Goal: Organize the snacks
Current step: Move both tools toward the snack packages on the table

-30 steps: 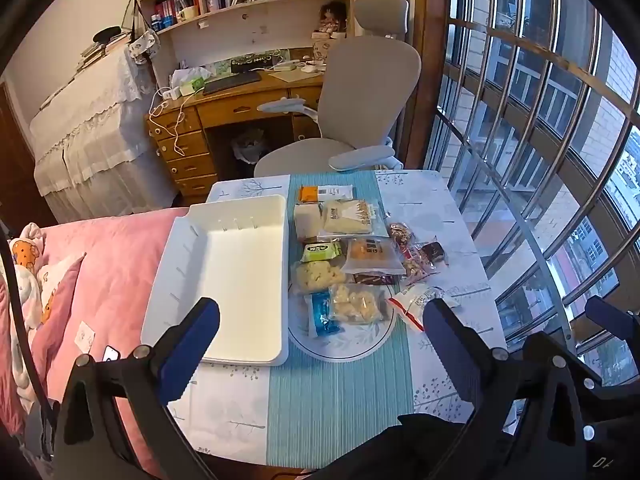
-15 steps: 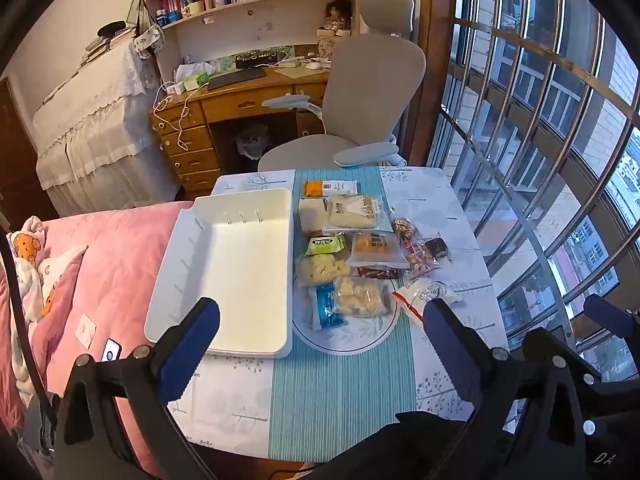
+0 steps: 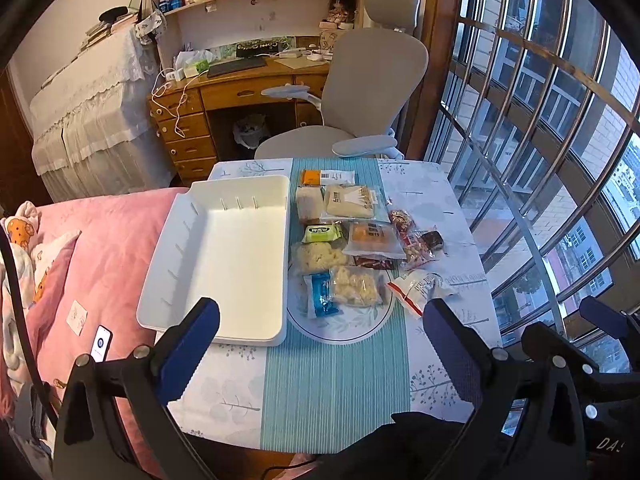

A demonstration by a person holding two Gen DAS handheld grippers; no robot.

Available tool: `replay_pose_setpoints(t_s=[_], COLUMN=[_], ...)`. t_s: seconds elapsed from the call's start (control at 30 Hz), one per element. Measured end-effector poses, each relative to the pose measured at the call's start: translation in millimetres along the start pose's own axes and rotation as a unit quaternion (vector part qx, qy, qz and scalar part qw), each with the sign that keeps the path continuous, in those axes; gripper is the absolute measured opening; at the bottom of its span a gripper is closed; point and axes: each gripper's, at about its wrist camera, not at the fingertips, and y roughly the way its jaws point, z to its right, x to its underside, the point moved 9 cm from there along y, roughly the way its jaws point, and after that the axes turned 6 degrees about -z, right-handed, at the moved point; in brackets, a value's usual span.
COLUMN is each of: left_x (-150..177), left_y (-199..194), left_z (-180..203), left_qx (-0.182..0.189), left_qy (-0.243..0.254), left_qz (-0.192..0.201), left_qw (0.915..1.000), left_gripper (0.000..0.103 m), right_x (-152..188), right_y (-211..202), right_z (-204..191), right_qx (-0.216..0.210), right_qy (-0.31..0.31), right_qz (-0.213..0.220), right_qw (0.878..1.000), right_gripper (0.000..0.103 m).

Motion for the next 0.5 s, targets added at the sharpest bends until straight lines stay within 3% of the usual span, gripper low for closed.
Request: replay_pose_setpoints(t_s=[0.5], left_x=[11], left_y=[19], left_z=[-3], left_qx=[0.055], left_qy=[-0.008], left_qz=[-0.033], left_qw=[0.9979], left_gripper=[0.101], right_x=[7], right_y=[7], right_z=[-1], right_qx=[0.02], right_qy=[0.016], right_qz=[-0.021], right_qw=[0.999], right_gripper=[0.102])
